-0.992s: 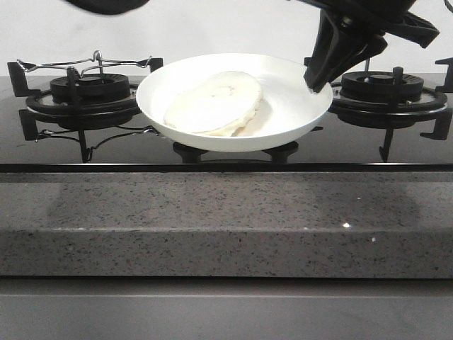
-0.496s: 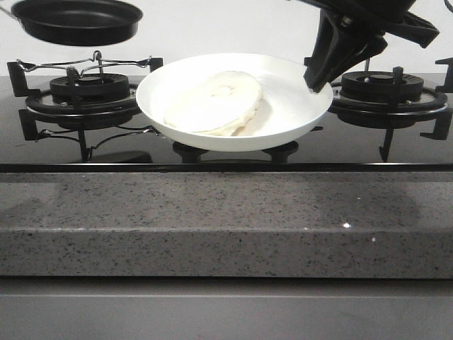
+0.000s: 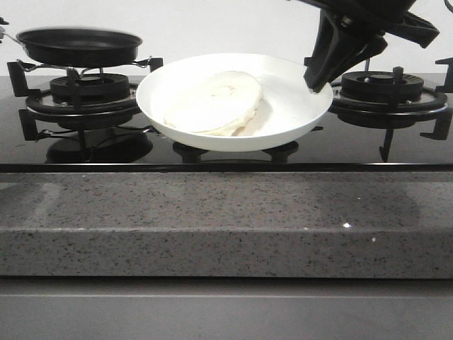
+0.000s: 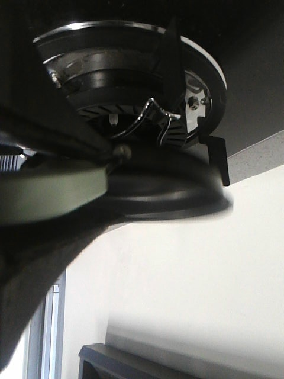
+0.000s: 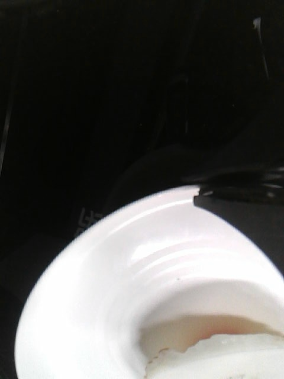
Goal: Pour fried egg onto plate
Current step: 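Lower the empty pan back onto its burner with the left gripper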
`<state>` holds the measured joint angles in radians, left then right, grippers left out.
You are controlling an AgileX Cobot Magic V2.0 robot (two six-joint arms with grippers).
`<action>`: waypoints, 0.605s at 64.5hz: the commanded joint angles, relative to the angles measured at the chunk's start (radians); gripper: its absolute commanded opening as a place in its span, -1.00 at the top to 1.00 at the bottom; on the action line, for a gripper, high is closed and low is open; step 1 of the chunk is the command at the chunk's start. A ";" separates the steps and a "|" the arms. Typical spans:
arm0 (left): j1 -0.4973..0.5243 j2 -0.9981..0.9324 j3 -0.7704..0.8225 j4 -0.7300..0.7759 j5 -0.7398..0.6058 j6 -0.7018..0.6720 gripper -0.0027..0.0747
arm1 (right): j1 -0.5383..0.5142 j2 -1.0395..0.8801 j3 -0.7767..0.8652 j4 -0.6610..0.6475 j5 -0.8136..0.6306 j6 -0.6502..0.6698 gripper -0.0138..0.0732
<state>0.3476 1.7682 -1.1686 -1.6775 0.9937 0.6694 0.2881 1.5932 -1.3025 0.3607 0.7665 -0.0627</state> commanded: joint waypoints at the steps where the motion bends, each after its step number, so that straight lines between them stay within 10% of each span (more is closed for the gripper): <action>1: 0.003 -0.050 -0.035 -0.065 0.059 -0.008 0.02 | -0.001 -0.036 -0.025 0.016 -0.047 -0.007 0.84; 15: 0.007 -0.050 -0.035 -0.053 0.061 -0.008 -0.44 | -0.001 -0.036 -0.025 0.016 -0.047 -0.007 0.84; 39: 0.134 -0.050 -0.035 0.008 0.110 -0.006 -0.45 | -0.001 -0.036 -0.025 0.016 -0.047 -0.007 0.84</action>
<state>0.4438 1.7682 -1.1701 -1.6172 1.0318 0.6653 0.2881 1.5932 -1.3025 0.3607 0.7665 -0.0627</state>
